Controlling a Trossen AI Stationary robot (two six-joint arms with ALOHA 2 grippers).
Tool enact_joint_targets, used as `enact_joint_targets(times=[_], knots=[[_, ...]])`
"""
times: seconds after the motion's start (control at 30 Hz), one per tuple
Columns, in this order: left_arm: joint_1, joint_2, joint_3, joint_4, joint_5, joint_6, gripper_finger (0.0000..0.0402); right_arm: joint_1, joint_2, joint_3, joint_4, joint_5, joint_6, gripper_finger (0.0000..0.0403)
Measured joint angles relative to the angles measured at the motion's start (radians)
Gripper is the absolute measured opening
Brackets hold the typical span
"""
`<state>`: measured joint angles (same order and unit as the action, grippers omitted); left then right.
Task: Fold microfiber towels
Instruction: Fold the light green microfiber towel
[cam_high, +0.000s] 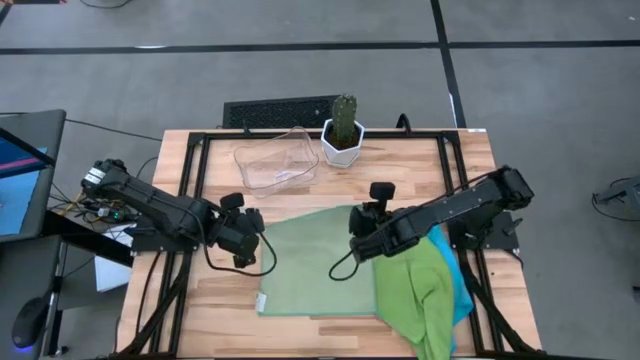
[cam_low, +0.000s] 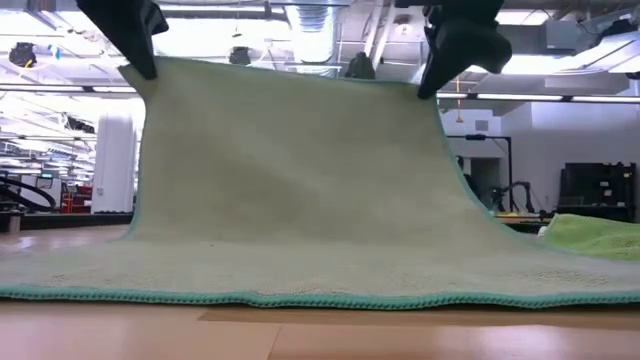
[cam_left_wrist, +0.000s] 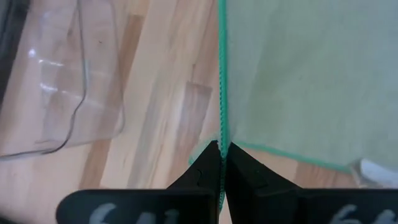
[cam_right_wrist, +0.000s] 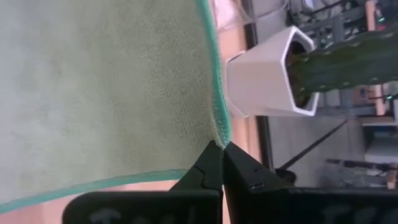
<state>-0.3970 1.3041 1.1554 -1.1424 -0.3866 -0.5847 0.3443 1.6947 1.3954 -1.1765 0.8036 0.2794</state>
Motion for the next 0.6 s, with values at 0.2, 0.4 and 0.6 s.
enact_joint_targets(times=[0.2,0.4,0.6], knots=[[0.001,0.000,-0.047,0.117,0.051,0.024,0.0000,0.038,0.002,-0.012,0.038,-0.070,-0.007,0.0017],[-0.003,0.000,-0.078,0.181,0.101,-0.006,0.0000,0.119,0.002,-0.012,0.065,-0.141,0.040,0.0024],[-0.005,0.000,-0.135,0.261,0.171,-0.044,0.0000,0.212,0.002,-0.012,0.086,-0.184,0.107,0.0020]])
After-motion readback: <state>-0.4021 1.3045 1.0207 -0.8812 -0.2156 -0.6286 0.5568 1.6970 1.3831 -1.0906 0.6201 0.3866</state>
